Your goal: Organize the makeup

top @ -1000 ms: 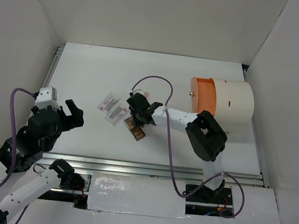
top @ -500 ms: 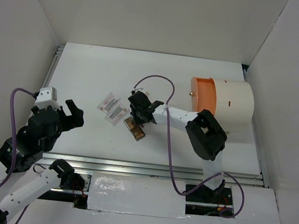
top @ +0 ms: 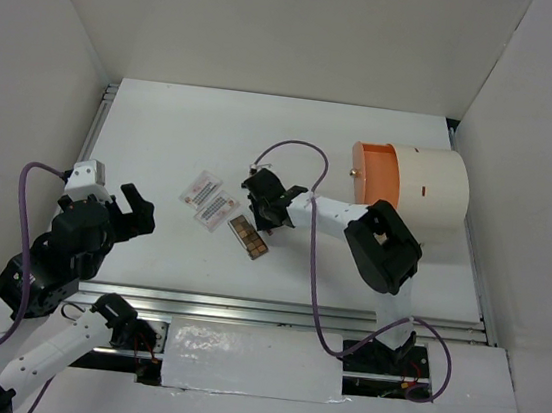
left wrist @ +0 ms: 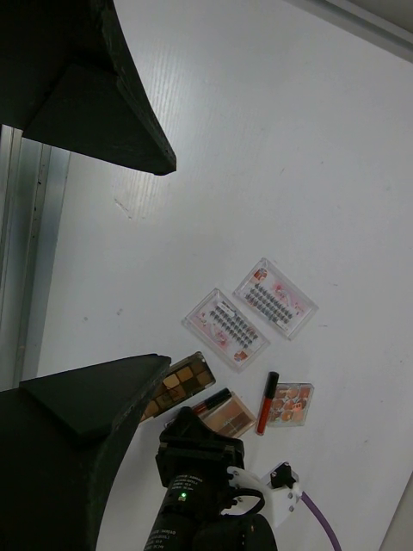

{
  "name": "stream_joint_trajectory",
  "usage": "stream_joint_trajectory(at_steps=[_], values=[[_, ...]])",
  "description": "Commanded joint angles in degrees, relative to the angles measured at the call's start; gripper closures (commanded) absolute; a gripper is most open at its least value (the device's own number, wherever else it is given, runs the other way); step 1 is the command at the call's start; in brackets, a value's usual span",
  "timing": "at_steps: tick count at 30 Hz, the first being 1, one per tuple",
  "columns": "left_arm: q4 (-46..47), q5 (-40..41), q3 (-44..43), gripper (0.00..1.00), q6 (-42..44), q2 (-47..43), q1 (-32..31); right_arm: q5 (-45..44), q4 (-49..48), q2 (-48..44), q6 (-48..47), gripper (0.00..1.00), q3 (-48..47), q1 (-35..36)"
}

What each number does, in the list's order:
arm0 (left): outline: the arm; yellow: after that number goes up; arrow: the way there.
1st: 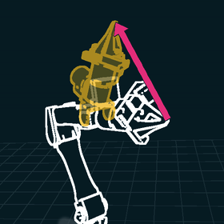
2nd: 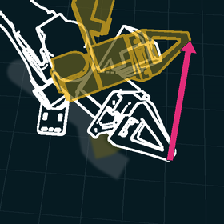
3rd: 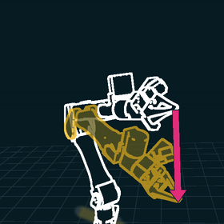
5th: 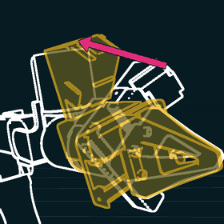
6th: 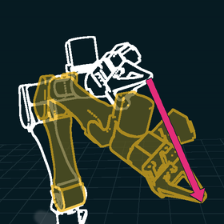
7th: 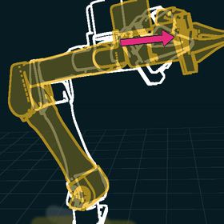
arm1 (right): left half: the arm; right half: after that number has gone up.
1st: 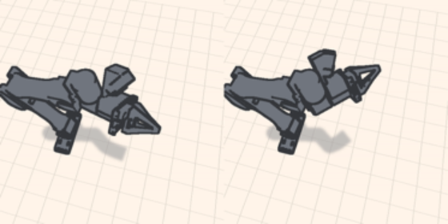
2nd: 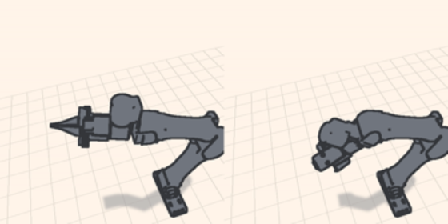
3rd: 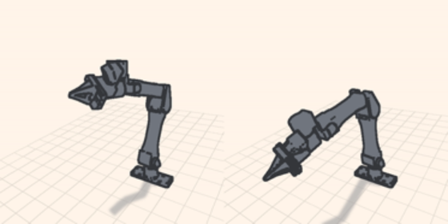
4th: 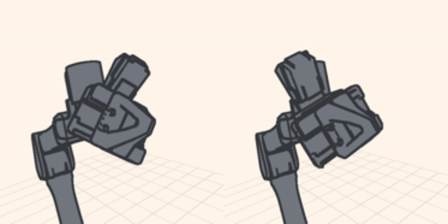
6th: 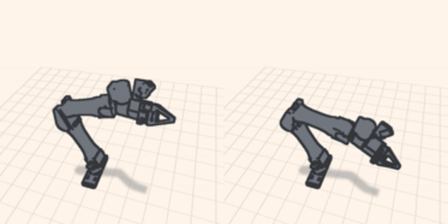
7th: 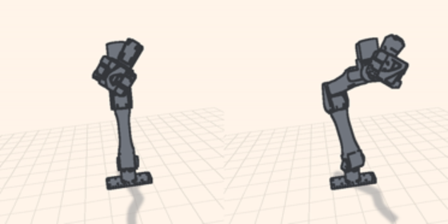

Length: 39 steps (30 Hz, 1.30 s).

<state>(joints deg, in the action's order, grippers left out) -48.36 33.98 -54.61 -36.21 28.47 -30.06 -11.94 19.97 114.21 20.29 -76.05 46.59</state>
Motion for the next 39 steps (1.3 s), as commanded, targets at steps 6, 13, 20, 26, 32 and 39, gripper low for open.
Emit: stream_joint_trajectory(at_steps=[6,13,20,26,32,39], values=[[2.22,-0.14,-0.15,0.01,0.87,0.01,0.18,3.95,0.60,-1.35,-2.28,0.82,2.75,1.13],[2.22,-0.14,-0.06,0.01,0.79,0.10,0.18,4.04,1.39,-16.44,-1.40,0.83,1.44,1.58],[2.30,-0.23,-0.06,0.01,0.96,0.27,0.09,0.87,10.43,-30.53,-2.54,0.82,-7.09,-4.38],[2.48,-0.58,-0.15,0.01,1.05,-0.17,0.18,-1.14,21.33,-38.27,-4.73,0.81,-13.15,-19.85],[2.48,-0.75,-0.06,0.01,1.05,-0.35,0.18,0.60,23.37,-46.44,-6.05,0.81,-11.85,-32.58],[2.66,-0.93,0.03,0.01,1.22,-0.70,0.09,2.36,17.84,-52.51,-6.67,0.78,-1.48,-36.57]])
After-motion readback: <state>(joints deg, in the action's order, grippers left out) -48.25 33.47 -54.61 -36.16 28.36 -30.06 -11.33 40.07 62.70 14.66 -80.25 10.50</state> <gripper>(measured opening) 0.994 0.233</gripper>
